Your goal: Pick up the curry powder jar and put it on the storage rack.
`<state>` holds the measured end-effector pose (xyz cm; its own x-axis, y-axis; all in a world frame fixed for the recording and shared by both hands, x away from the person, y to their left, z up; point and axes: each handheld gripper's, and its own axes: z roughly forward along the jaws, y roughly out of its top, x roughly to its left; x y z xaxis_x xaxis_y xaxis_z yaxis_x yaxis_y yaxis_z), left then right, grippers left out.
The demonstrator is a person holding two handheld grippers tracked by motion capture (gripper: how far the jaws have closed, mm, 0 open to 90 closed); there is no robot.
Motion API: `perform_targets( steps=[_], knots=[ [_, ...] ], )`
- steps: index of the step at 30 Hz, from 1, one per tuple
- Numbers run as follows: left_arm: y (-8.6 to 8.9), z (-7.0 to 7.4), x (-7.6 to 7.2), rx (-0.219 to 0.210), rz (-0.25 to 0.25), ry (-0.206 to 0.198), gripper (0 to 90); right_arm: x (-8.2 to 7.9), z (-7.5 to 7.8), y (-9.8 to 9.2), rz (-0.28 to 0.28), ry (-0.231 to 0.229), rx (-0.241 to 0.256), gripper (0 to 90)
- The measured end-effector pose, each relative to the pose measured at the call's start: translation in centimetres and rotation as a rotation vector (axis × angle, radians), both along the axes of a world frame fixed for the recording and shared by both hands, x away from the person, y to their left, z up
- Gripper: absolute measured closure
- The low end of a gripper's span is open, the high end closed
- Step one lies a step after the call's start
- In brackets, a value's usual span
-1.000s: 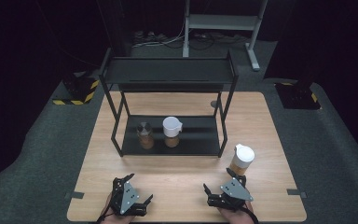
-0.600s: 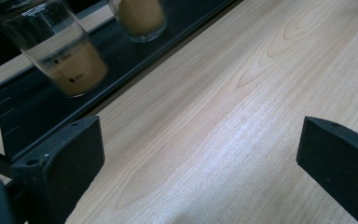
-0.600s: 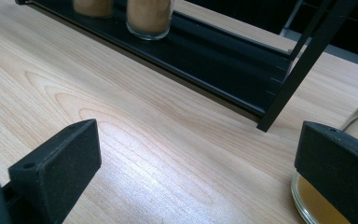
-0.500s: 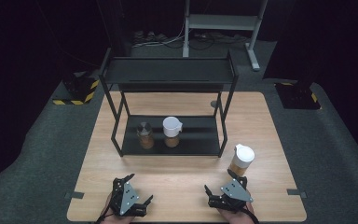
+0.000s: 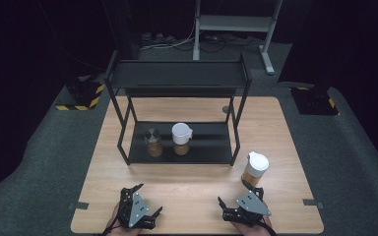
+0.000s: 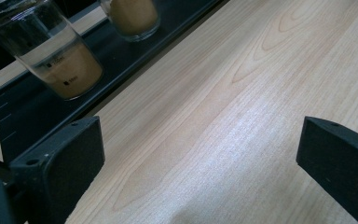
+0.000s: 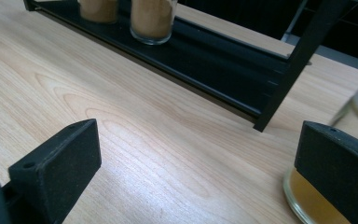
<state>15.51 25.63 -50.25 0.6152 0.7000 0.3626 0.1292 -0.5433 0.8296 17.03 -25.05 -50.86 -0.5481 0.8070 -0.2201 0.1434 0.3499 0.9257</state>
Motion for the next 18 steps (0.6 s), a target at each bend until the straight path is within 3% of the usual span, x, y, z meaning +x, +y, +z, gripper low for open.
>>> perform_targets(
  steps=[18],
  knots=[
    [0.3,0.1,0.2,-0.019,-0.001,0.012,1.3,-1.4,0.6,-2.6,-0.065,-0.025,0.048,0.0]
  ],
)
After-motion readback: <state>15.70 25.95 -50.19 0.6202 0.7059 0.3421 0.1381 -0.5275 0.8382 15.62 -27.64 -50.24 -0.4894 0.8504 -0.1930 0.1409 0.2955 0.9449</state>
